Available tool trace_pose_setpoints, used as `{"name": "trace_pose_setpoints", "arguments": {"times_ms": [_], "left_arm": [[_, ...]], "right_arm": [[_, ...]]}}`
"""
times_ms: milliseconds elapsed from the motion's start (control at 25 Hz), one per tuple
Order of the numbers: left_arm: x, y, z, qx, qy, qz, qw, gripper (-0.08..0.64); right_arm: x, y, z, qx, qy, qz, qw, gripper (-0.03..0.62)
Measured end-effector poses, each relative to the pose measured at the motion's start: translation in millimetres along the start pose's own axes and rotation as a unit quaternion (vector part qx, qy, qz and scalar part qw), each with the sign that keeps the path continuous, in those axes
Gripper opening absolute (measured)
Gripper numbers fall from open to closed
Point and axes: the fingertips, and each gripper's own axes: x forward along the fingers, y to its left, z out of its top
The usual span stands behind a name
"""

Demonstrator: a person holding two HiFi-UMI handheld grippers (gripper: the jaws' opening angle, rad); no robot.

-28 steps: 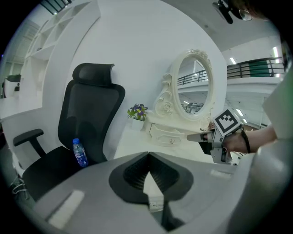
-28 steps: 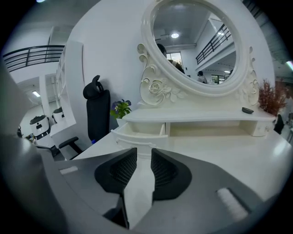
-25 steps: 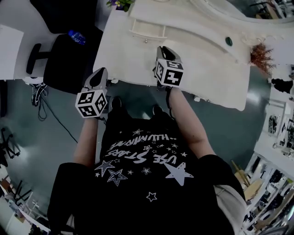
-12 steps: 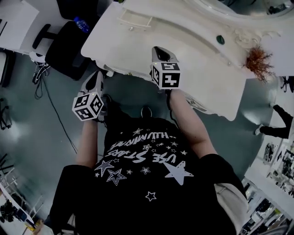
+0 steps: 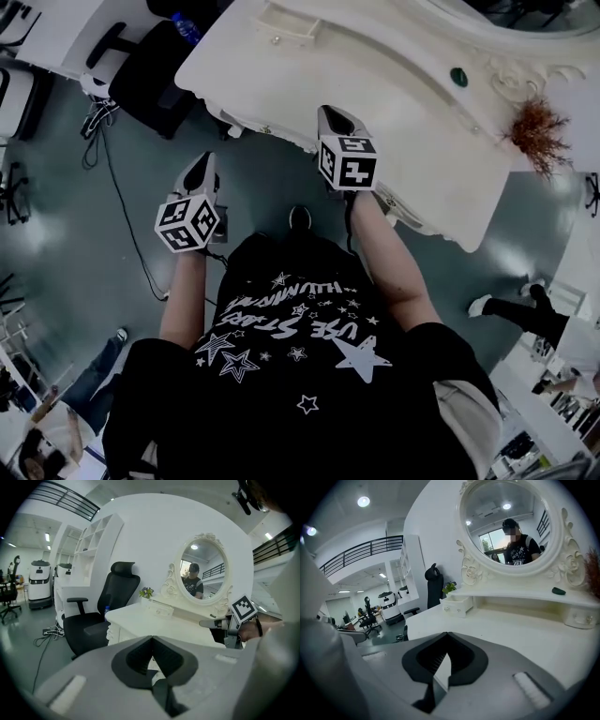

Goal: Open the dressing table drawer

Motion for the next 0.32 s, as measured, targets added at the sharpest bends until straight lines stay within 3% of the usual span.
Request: {"name": "trace_pose_setpoints", "arguments": {"times_ms": [120,320], "left_arm": [[-8.1,-1.1,2.0,-0.004,-0.007,0.004,1.0,0.001],[-6.8,-12.3,5.6,0.0,-0.007,-0.025,0.9997,0.001]], "right_arm": [[-1.0,6.9,-3.3,-0.001,0.003,0.008,1.0,0.028],[-12.2,4.6,-11.1,0.014,0.006,-0.013,1.0,0.026]]}}
